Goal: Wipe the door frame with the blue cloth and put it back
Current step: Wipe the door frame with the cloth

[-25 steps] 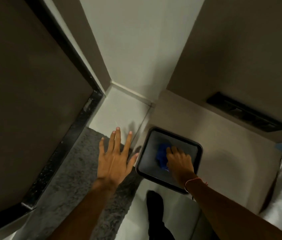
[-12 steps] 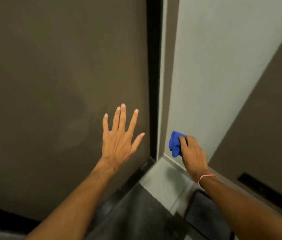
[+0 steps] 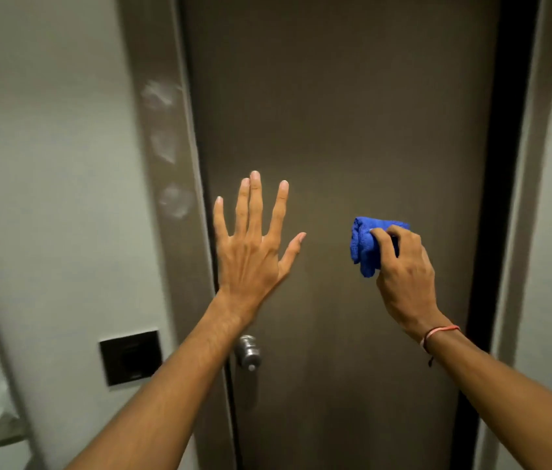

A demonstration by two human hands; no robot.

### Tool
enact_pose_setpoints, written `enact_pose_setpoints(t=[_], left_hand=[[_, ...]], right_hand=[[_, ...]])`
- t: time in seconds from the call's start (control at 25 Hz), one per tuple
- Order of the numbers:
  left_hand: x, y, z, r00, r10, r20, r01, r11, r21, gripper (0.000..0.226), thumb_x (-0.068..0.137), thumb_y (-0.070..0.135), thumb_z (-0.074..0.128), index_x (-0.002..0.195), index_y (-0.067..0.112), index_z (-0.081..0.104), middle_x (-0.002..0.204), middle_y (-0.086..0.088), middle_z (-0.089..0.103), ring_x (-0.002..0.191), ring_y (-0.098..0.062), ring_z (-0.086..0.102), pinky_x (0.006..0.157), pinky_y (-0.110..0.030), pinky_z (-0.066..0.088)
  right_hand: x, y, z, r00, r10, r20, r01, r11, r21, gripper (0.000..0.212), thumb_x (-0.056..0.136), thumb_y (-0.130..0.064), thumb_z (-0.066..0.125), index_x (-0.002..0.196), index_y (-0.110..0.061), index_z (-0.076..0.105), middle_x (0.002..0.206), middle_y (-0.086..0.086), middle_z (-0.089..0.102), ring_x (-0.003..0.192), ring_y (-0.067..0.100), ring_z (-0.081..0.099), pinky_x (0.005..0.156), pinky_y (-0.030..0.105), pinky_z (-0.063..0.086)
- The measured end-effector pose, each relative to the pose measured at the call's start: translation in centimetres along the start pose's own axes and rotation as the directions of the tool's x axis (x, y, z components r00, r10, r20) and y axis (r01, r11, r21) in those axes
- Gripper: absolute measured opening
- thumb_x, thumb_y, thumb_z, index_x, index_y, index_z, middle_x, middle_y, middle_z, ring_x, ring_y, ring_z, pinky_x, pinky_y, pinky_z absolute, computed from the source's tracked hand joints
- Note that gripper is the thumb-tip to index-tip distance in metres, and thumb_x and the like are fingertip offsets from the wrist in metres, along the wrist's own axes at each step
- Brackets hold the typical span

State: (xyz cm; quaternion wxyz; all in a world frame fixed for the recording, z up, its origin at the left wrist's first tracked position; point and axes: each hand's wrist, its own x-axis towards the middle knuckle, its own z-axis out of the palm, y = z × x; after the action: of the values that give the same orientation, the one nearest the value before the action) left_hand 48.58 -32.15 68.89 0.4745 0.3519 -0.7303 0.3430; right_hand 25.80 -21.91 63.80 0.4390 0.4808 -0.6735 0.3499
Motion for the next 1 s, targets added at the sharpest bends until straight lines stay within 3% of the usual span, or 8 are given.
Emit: enact_pose_setpoints(t=[0.16, 0.36, 0.48, 0.6, 0.72, 0.8, 1.0], left_hand=[[-1.4, -11.5, -3.2, 0.986, -0.13, -0.1, 0.142, 0.982, 0.123, 0.072, 0.104, 0.06, 0.024, 0.164, 0.022, 0.013, 0.171, -0.02, 0.016, 0.159, -0.033, 0.015, 0.124, -0.064, 0.02], [-3.8, -20.3, -3.6, 0.985, -0.164, -0.054, 0.172, 0.962, 0.213, 0.071, 0.105, 0.058, 0.016, 0.165, 0.02, 0.011, 0.171, -0.02, 0.014, 0.159, -0.035, 0.014, 0.125, -0.065, 0.019], [-5.6, -22.6, -2.0, 0.983, -0.18, -0.04, 0.184, 0.956, 0.229, 0.071, 0.104, 0.058, 0.017, 0.165, 0.02, 0.011, 0.171, -0.02, 0.014, 0.159, -0.035, 0.014, 0.125, -0.065, 0.019], [-8.0, -23.8, 0.2, 0.986, -0.162, -0.038, 0.166, 0.961, 0.222, 0.069, 0.106, 0.055, 0.02, 0.165, 0.02, 0.012, 0.171, -0.02, 0.015, 0.159, -0.034, 0.014, 0.125, -0.064, 0.02], [-9.3, -24.9, 2.0, 0.983, -0.182, -0.022, 0.182, 0.961, 0.208, 0.068, 0.106, 0.054, 0.022, 0.165, 0.02, 0.011, 0.171, -0.021, 0.014, 0.159, -0.033, 0.013, 0.125, -0.064, 0.019], [-9.5, -25.1, 3.2, 0.987, -0.156, -0.025, 0.158, 0.966, 0.203, 0.068, 0.106, 0.054, 0.024, 0.165, 0.021, 0.011, 0.17, -0.022, 0.016, 0.159, -0.034, 0.014, 0.125, -0.065, 0.017], [-10.1, -25.6, 5.3, 0.993, -0.116, -0.023, 0.118, 0.975, 0.19, 0.068, 0.106, 0.054, 0.026, 0.165, 0.024, 0.011, 0.17, -0.023, 0.018, 0.159, -0.036, 0.016, 0.125, -0.066, 0.016]], right_hand=[[2.4, -12.0, 1.0, 0.97, -0.141, -0.2, 0.175, 0.971, 0.164, 0.055, 0.073, 0.007, 0.068, 0.126, -0.009, 0.064, 0.117, 0.017, 0.064, 0.098, 0.034, 0.061, 0.078, 0.045, 0.055], [1.2, -23.3, 3.7, 0.868, -0.348, -0.354, 0.446, 0.86, 0.249, 0.041, 0.086, -0.01, 0.054, 0.127, -0.013, 0.057, 0.117, 0.013, 0.051, 0.097, 0.031, 0.052, 0.087, 0.044, 0.046], [-2.3, -26.5, 6.9, 0.86, -0.462, -0.215, 0.501, 0.845, 0.188, 0.034, 0.08, -0.016, 0.065, 0.114, -0.014, 0.067, 0.114, 0.012, 0.06, 0.098, 0.03, 0.059, 0.089, 0.047, 0.056], [-6.9, -27.0, 9.9, 0.912, -0.411, 0.009, 0.403, 0.898, 0.175, 0.057, 0.071, -0.019, 0.086, 0.125, -0.012, 0.07, 0.125, 0.015, 0.069, 0.113, 0.035, 0.068, 0.101, 0.052, 0.056], [-9.5, -27.1, 11.6, 0.927, -0.368, 0.076, 0.345, 0.914, 0.213, 0.069, 0.097, -0.047, 0.057, 0.155, -0.013, 0.037, 0.161, 0.014, 0.036, 0.151, 0.034, 0.031, 0.126, 0.051, 0.024], [-9.8, -27.8, 12.2, 0.932, -0.333, 0.142, 0.294, 0.925, 0.239, 0.082, 0.099, -0.067, 0.034, 0.161, -0.015, 0.019, 0.17, 0.011, 0.014, 0.158, 0.029, 0.01, 0.13, 0.047, 0.008], [-10.1, -28.7, 13.4, 0.939, -0.284, 0.195, 0.243, 0.947, 0.212, 0.097, 0.092, -0.081, 0.025, 0.161, -0.018, 0.003, 0.17, 0.007, -0.003, 0.159, 0.027, -0.001, 0.13, 0.047, 0.002]])
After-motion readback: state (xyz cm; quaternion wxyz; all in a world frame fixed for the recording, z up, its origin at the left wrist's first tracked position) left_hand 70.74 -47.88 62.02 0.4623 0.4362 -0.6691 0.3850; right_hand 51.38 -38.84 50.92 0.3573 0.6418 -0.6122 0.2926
